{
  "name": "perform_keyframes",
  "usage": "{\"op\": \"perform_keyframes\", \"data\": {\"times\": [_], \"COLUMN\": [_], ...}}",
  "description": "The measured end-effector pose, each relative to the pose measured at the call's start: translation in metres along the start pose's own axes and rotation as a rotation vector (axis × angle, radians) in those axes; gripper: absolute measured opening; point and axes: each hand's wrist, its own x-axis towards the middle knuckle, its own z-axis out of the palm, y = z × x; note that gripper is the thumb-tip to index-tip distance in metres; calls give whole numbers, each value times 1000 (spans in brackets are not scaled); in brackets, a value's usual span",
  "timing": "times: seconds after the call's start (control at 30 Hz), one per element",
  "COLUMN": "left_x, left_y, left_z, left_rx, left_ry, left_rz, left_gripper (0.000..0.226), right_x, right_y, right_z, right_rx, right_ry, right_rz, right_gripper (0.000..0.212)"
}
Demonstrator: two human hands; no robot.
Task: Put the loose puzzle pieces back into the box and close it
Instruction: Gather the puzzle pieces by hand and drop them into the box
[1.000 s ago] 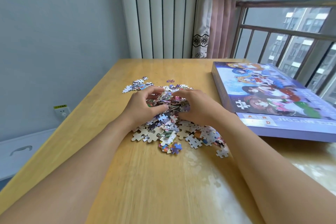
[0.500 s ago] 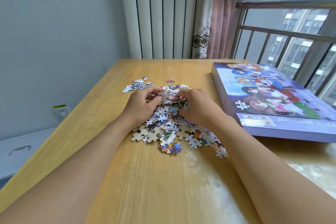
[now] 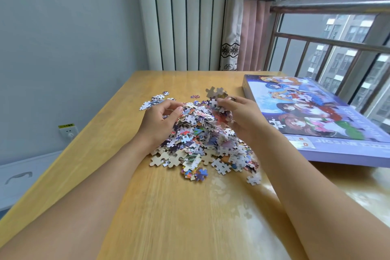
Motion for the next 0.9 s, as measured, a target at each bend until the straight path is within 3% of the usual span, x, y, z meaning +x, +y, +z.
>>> {"op": "perform_keyframes", "data": {"times": [0.2, 0.33, 0.47, 0.67, 0.9], "left_x": [-2, -11, -15, -14, -9], "left_y": [8, 19, 26, 27, 18], "left_z": [2, 12, 22, 27, 27], "left_rx": [20, 60, 306, 335, 223], "left_ry": [21, -69, -97, -89, -15], "left_rz": [46, 139, 257, 342, 250], "left_gripper": [19, 63, 94, 67, 49], "right_x": [2, 6, 6, 4, 0], "right_y": [7, 12, 19, 23, 26], "right_z": [3, 11, 15, 21, 21], "right_rx": [375, 447, 415, 466, 111], "right_ry": [-110, -107, -133, -33, 59], "right_rz": [313, 340, 347, 338, 210], "right_gripper": [14, 14, 23, 29, 8]}}
